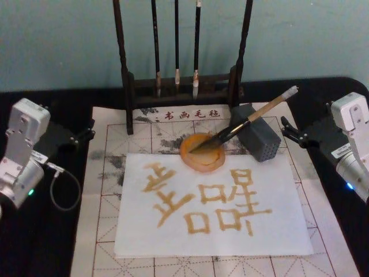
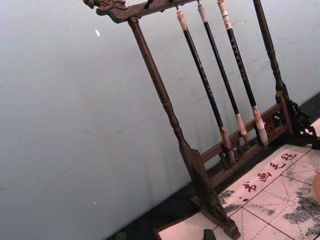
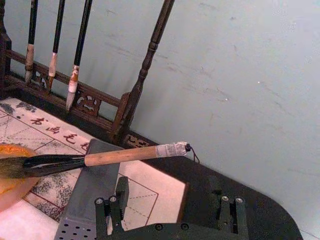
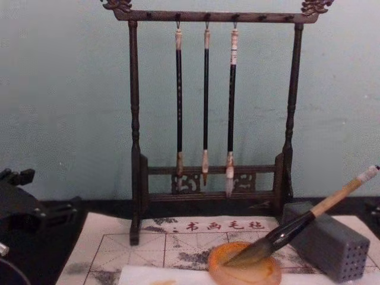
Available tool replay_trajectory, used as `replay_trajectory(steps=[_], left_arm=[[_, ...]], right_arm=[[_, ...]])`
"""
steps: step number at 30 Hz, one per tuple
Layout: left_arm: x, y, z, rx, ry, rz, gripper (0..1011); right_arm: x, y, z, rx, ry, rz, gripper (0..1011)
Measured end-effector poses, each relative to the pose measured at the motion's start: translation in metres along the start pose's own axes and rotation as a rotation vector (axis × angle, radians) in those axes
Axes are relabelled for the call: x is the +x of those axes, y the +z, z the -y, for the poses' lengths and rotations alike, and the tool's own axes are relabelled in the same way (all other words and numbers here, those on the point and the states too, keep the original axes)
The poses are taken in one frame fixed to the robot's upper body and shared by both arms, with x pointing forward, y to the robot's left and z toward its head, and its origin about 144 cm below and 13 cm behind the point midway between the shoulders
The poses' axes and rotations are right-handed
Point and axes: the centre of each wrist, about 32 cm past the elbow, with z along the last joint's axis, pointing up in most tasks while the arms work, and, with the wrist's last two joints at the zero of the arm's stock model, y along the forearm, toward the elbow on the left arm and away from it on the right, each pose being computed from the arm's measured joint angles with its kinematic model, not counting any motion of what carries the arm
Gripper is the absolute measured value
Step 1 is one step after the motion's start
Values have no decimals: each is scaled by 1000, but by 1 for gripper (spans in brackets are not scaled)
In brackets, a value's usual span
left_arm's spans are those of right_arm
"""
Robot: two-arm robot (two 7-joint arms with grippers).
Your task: Pick up the brush from the inkstone, write on the paper, then place the brush back to its original position.
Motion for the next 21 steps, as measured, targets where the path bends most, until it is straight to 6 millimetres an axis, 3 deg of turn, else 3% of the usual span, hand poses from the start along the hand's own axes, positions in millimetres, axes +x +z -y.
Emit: replay_trajectory(steps=[21], left_arm=[[0, 0, 0, 0, 0, 0, 1001]], right_arm=[[0, 0, 0, 0, 0, 0, 1000]])
